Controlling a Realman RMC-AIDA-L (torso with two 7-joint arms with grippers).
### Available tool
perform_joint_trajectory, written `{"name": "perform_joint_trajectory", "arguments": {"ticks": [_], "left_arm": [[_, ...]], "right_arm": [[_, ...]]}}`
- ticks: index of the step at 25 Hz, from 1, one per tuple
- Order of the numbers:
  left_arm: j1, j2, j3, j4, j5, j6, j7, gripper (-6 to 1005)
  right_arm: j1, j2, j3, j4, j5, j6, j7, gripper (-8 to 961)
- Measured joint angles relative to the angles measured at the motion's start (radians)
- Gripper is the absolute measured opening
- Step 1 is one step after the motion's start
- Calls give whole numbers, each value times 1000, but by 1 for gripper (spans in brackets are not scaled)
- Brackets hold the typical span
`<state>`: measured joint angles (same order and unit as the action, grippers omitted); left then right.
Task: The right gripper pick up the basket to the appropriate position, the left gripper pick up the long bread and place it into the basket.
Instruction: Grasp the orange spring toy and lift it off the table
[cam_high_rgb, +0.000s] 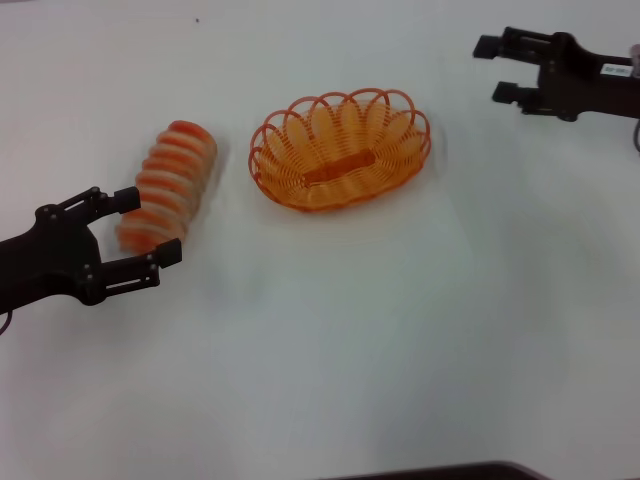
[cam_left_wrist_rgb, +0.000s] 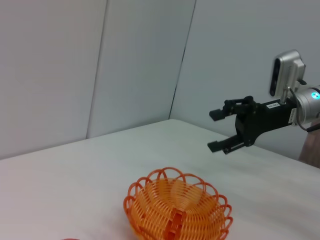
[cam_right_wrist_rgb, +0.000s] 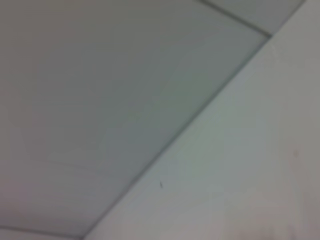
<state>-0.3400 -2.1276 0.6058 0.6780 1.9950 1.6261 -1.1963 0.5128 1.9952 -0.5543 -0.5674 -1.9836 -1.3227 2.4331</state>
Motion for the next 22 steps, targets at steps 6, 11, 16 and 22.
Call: {"name": "perform_joint_trajectory", "arguments": {"ticks": [6, 11, 16, 22], "left_arm": [[-1, -2, -2, -6, -12, 0, -1, 903], [-1, -9, -24, -13, -12, -9, -3, 902], [-4, -11, -48, -38, -12, -13, -3, 902], [-4, -6, -50, -50, -7, -14, -13, 902]], "right_arm": [[-46, 6, 100, 0, 156, -43, -347, 870], [-54, 19, 105, -2, 240, -211, -849, 881], [-60, 51, 73, -2, 173, -218, -1141, 878], [-57, 63, 23, -33, -34, -179, -1289, 878]]}}
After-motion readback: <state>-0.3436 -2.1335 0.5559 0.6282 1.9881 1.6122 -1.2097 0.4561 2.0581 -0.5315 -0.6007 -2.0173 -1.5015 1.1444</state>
